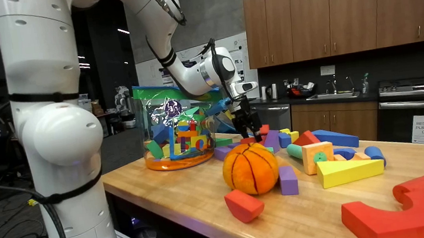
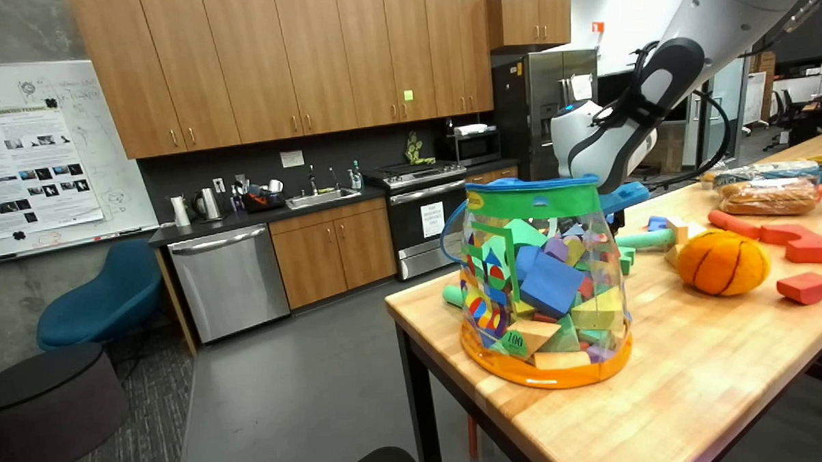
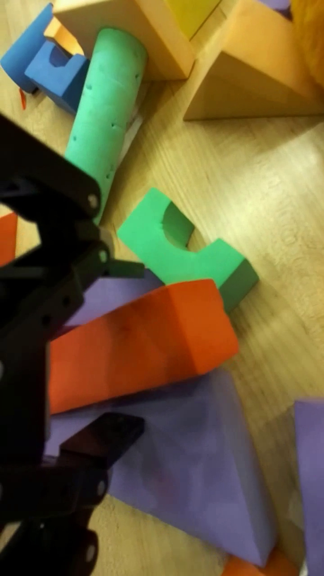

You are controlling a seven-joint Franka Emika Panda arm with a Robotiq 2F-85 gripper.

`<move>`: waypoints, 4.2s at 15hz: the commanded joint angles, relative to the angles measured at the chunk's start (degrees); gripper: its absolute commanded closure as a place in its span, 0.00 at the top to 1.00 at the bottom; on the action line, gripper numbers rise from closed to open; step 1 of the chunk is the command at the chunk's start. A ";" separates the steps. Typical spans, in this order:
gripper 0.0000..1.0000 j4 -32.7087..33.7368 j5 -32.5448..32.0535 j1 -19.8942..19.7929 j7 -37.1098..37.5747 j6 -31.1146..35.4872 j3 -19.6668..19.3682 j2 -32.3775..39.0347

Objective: Take the green cylinder out of the bag and put the blue block in the bag.

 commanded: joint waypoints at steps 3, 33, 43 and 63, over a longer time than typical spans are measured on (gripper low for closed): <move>0.28 2.74 1.80 2.07 -1.90 -2.29 -1.27 1.80; 0.18 9.06 -0.52 -0.72 1.20 -6.12 6.20 -28.74; 0.18 6.66 -5.01 2.44 -5.93 -2.65 18.35 -31.09; 0.68 3.86 -5.94 4.92 -5.45 -3.56 22.45 -30.31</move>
